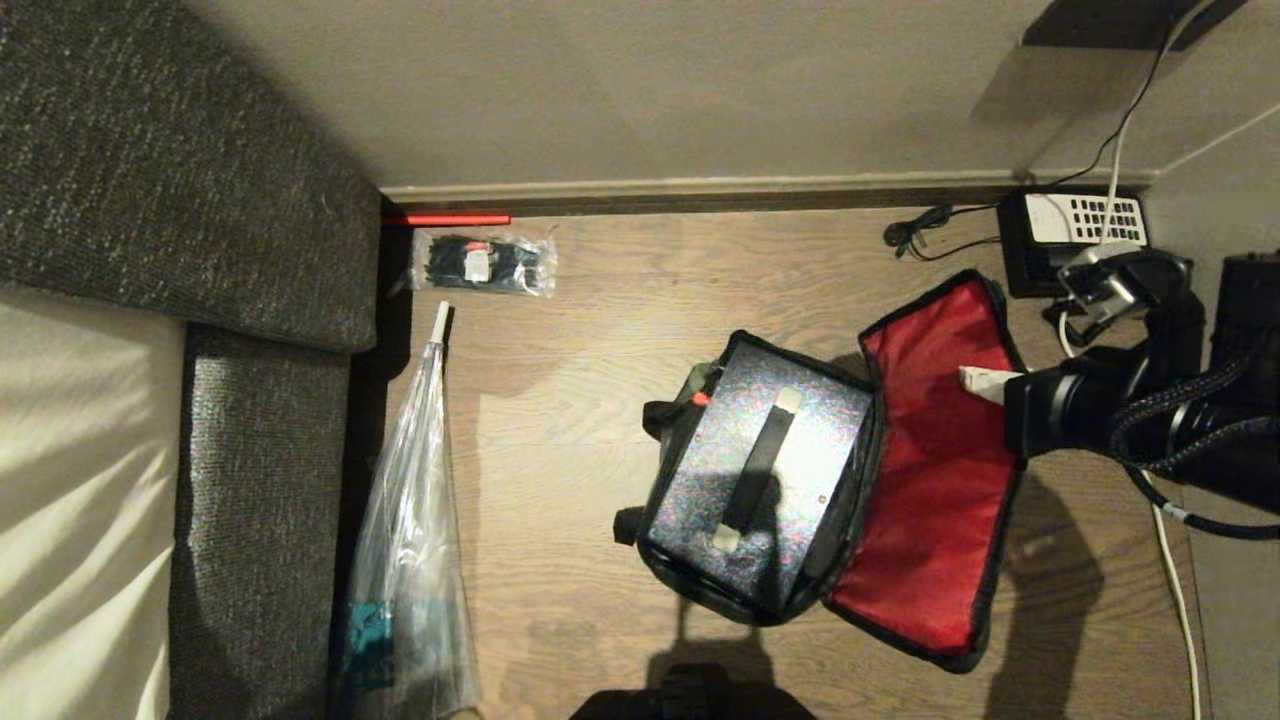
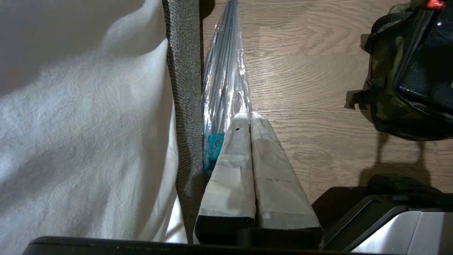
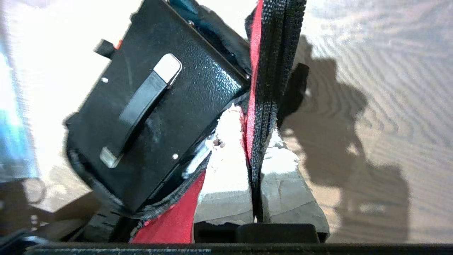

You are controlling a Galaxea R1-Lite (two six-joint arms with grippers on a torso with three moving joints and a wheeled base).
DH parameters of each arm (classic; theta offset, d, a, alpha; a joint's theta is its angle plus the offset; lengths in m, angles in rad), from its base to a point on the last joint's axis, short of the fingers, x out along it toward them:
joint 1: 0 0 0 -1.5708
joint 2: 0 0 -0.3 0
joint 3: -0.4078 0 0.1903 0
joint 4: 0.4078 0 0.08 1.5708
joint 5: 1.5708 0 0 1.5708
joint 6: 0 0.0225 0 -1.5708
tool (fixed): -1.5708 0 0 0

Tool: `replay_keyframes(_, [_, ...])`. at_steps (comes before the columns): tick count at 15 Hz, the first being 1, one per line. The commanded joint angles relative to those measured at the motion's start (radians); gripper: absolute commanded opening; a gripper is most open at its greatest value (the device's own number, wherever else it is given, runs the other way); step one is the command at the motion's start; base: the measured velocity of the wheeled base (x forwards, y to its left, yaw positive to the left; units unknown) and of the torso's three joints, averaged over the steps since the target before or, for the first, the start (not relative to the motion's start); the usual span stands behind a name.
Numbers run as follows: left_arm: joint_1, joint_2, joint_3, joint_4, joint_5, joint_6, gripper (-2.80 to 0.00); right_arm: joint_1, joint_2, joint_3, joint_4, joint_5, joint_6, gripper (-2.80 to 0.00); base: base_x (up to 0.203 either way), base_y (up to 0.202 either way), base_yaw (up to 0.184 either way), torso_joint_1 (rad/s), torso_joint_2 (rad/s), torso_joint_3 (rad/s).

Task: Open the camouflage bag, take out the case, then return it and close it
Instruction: Close the top of the storage box

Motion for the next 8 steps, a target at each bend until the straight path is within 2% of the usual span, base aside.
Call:
replay_keyframes(1, [0.001,-0.002,0.0,0.0,0.0,0.0,-2.8,0.004,-0.093,-0.003,0.044,0.016,-0.002,-2.8,0.0,0.0,0.0,0.0,0.0,0.0])
replay_keyframes(5, [0.001,-0.002,0.0,0.0,0.0,0.0,-2.8,0.019,-0.144,0.002,0.118,0.051,-0.001,-2.8,0.0,0.0,0.0,0.0,0.0,0.0])
replay_keyframes(8, [0.001,-0.002,0.0,0.0,0.0,0.0,-2.8,0.022,-0.028,0.069,0.101,0.075,-0.002,-2.8,0.0,0.0,0.0,0.0,0.0,0.0])
